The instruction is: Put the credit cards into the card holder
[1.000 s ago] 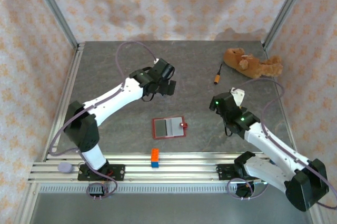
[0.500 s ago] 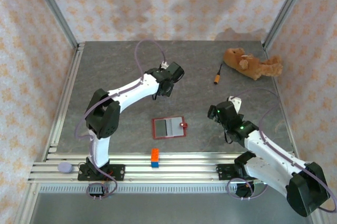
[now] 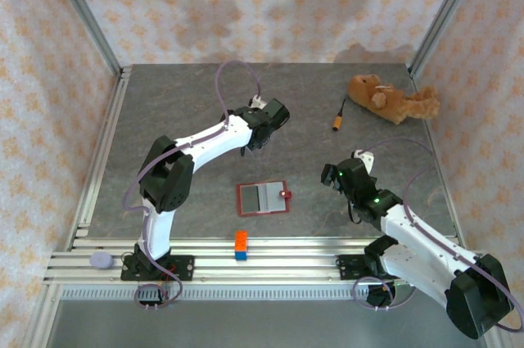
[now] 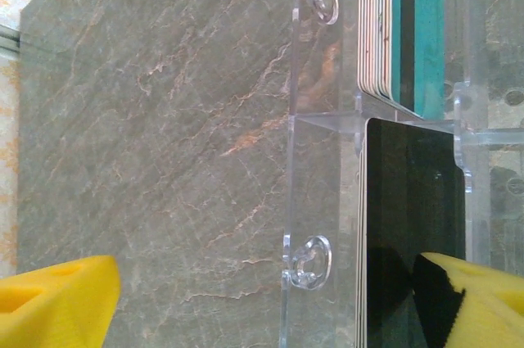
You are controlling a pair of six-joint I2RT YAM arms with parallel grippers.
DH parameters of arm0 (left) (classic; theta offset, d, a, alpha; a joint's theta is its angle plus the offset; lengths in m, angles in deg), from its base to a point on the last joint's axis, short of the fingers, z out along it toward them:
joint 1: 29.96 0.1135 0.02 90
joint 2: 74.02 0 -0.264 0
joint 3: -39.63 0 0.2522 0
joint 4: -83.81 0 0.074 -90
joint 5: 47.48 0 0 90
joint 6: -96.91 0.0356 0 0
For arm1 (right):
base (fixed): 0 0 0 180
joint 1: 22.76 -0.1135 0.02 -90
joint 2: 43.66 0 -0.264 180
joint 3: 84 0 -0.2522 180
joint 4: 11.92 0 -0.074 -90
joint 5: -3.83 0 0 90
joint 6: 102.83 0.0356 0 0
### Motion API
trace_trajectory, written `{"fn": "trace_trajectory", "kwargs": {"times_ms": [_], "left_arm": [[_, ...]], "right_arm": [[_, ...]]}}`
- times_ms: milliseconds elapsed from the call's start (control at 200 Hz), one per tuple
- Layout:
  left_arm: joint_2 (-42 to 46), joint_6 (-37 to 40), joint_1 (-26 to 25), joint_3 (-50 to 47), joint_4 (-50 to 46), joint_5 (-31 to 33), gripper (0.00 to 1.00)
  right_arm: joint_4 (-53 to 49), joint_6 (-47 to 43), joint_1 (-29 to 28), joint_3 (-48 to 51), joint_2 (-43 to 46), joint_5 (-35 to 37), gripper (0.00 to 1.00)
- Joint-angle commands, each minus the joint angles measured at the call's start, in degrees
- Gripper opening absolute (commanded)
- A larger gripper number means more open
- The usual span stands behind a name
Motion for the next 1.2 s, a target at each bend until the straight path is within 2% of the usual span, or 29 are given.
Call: {"fn": "trace_trajectory", "kwargs": {"times_ms": [0, 340, 616, 776, 906, 1157, 1192], "left_arm": [[0.0, -0.8, 0.2, 1.5, -2.5, 3.8, 0.89], [1.0, -1.2, 0.1, 1.4, -1.9, 2.2, 0.63], [1.0, -0.8, 0.1, 1.6, -1.8, 0.2, 0.29], [1.3, -1.2, 0.1, 1.6, -2.1, -0.4, 0.26], [1.7, -1.1, 0.0, 2.0, -2.5, -0.9, 0.16], [2.9, -2.1, 0.0, 2.7, -3.2, -3.7, 0.10], [3.1, -2.3, 0.0, 2.8, -3.2, -4.2, 0.06]], "right_arm": [[1.2, -0.8, 0.2, 0.7, 0.7, 0.3, 1.00], [1.6, -1.0, 0.2, 0.8, 0.5, -0.1, 1.00], [1.7, -1.2, 0.2, 0.7, 0.0, -0.7, 1.00], [1.9, -1.2, 0.2, 0.4, -0.6, -1.1, 1.00], [1.9, -1.2, 0.2, 0.3, -1.2, -1.1, 1.00], [2.0, -1.5, 0.2, 0.0, -1.9, -1.8, 1.00], [2.0, -1.5, 0.2, 0.0, -2.0, -1.8, 1.00]]}}
